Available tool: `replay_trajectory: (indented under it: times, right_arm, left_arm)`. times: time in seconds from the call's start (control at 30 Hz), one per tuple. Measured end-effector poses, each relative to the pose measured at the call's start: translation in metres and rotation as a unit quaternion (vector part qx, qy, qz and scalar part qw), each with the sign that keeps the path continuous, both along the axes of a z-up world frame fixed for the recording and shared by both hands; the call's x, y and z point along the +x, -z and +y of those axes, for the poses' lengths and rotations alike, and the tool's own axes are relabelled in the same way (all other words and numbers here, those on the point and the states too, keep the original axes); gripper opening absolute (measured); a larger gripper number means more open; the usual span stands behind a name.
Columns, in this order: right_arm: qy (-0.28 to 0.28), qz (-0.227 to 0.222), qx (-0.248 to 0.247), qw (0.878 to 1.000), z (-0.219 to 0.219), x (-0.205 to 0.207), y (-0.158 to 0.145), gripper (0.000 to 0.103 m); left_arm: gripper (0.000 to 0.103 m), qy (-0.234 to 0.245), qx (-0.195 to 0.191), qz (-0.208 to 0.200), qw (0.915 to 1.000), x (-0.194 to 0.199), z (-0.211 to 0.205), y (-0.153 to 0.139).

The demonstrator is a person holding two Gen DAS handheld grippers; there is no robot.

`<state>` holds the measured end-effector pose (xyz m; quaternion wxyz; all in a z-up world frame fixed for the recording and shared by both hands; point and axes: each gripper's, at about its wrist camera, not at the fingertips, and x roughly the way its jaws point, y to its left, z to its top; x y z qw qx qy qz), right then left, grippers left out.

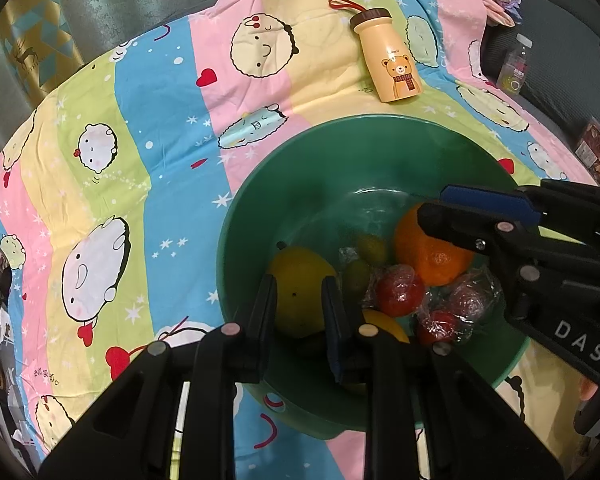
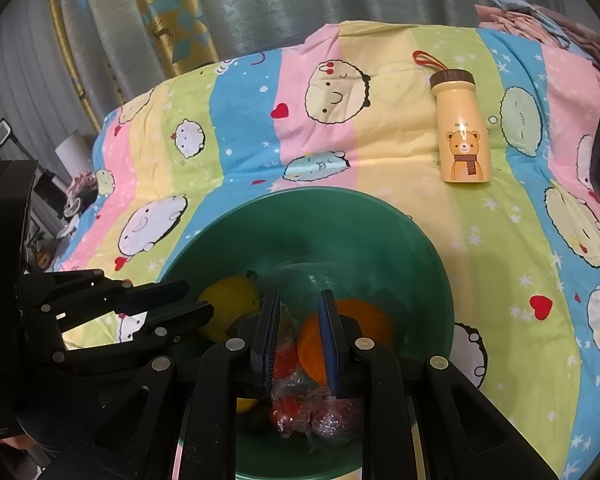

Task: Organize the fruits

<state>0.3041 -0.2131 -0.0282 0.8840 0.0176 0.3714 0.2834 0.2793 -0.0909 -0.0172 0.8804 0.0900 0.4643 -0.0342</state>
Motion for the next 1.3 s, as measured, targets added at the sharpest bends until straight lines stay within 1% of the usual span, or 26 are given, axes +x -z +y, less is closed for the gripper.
replay_trajectory:
  times: [0.33,0.53,0.6,0.73,0.8,0.87,0.93,1.03,1.1,1.17,1.23,1.3]
  right_arm:
    - [0.002,0.0,0.0,1.0,-0.003,0.0,-0.003,0.021]
    - [0.005,0.002,-0.005,1.0,-0.003,0.001,-0.003,0.021]
    - [0.006,0.005,-0.005,1.0,-0.004,0.001,-0.003,0.022]
    - [0.009,0.006,-0.01,1.0,-0.005,0.0,-0.003,0.023]
    - [0.011,0.007,-0.008,1.0,-0.006,0.0,-0.003,0.026]
    - [0.015,0.007,-0.007,1.0,-0.007,0.0,-0.003,0.032]
    - [0.018,0.009,-0.005,1.0,-0.009,0.0,-0.002,0.033]
    - [0.02,0.011,-0.006,1.0,-0.009,0.0,-0.002,0.033]
    - [0.02,0.011,-0.006,1.0,-0.009,0.0,-0.002,0.037]
    - [0.022,0.009,-0.006,1.0,-0.01,0.0,-0.002,0.044]
    - [0.024,0.008,-0.004,1.0,-0.011,0.0,-0.003,0.047]
    - [0.027,0.006,-0.005,1.0,-0.012,0.0,-0.003,0.051]
  left_arm:
    - [0.025,0.0,0.001,-0.001,1.0,-0.001,-0.001,-0.002]
    - [0.029,-0.001,0.001,0.0,1.0,-0.001,0.0,-0.002]
    - [0.035,-0.002,0.002,-0.001,1.0,-0.002,0.0,-0.002]
    - [0.04,-0.005,0.0,0.0,1.0,-0.003,0.002,-0.002]
    - [0.045,-0.006,-0.002,0.0,1.0,-0.003,0.003,-0.002]
    - [0.048,-0.007,-0.003,0.0,1.0,-0.003,0.003,-0.003]
    - [0.049,-0.009,-0.002,-0.001,1.0,-0.003,0.003,-0.004]
    - [0.055,-0.01,-0.002,-0.002,0.9999,-0.003,0.003,-0.004]
    - [0.063,-0.013,0.001,-0.004,0.9999,-0.003,0.002,-0.004]
    - [0.067,-0.014,0.007,-0.007,0.9999,-0.004,0.001,-0.004]
    - [0.069,-0.013,0.01,-0.009,0.9998,-0.004,0.0,-0.004]
    - [0.073,-0.013,0.013,-0.011,0.9998,-0.005,-0.001,-0.004]
